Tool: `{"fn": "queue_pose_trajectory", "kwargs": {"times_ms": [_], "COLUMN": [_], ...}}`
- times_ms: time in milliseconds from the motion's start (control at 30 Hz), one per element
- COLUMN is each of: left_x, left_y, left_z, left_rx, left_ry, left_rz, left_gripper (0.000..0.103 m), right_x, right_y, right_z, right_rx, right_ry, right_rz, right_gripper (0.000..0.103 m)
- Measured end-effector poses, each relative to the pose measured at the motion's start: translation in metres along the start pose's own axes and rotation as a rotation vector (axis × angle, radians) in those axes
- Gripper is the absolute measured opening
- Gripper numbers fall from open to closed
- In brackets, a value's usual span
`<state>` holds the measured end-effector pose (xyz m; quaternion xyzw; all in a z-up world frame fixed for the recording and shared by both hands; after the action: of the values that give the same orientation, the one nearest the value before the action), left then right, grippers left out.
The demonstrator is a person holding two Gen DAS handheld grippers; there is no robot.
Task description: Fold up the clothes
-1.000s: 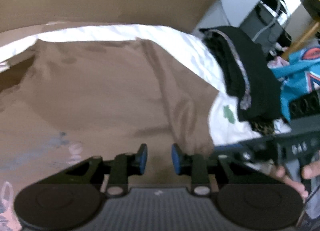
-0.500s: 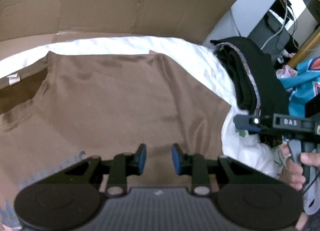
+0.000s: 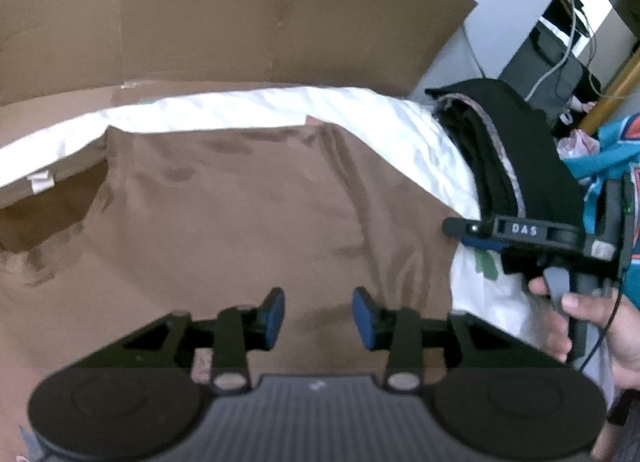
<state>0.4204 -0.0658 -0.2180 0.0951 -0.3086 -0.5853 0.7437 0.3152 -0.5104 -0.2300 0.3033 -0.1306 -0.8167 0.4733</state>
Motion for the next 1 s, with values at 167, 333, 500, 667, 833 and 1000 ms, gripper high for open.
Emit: {"fn": "queue_pose_trajectory", "kwargs": {"times_ms": [167, 333, 500, 667, 833, 1000], "left_x": [-0.011, -0.02, -0.017, -0.016, -0.017, -0.014], "left_y": [0.008, 0.024, 0.033, 0.033, 0.04, 0.06], "left_z": [0.001, -0.004, -0.008, -0.014, -0.025, -0.046], "left_rx": [0.017, 0.04, 0.056, 0.049, 0.046, 0.04], "left_ry": [0.02, 0.017, 0.012, 0.017, 0.024, 0.028], "left_rz": [0.014, 0.065, 0.055, 0.043, 0.021, -0.031], "left_gripper": [0.046, 0.043, 0.043, 0.044, 0.045, 0.035], "right_x": [0.0, 0.001, 0.006, 0.013, 0.009, 0.003], "right_y": [0.001, 0.002, 0.005, 0.008, 0.008, 0.013], "right_z": [-0.005, -0.006, -0.007, -0.003, 0.004, 0.017], "right_rx": [0.014, 0.018, 0.012, 0.015, 0.011, 0.018], "right_ry": [0.015, 0.016, 0.037, 0.059, 0.091, 0.114], "right_rz": [-0.012, 0.008, -0.023, -0.062, -0.043, -0.036], "right_gripper": [0.054, 0.044, 0.013, 0.006, 0.001, 0.001]}}
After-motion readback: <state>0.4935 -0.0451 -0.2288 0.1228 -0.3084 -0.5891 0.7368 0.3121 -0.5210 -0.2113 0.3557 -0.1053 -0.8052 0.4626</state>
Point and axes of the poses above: each gripper's, at about its wrist camera, not at the fingertips, and z roughly against the way its jaws point, x to its right, y to its top, the point moved 1 cm from there along -z, roughly the way its jaws point, and after that the axes turned 6 degrees about -y, right-handed, at the moved point
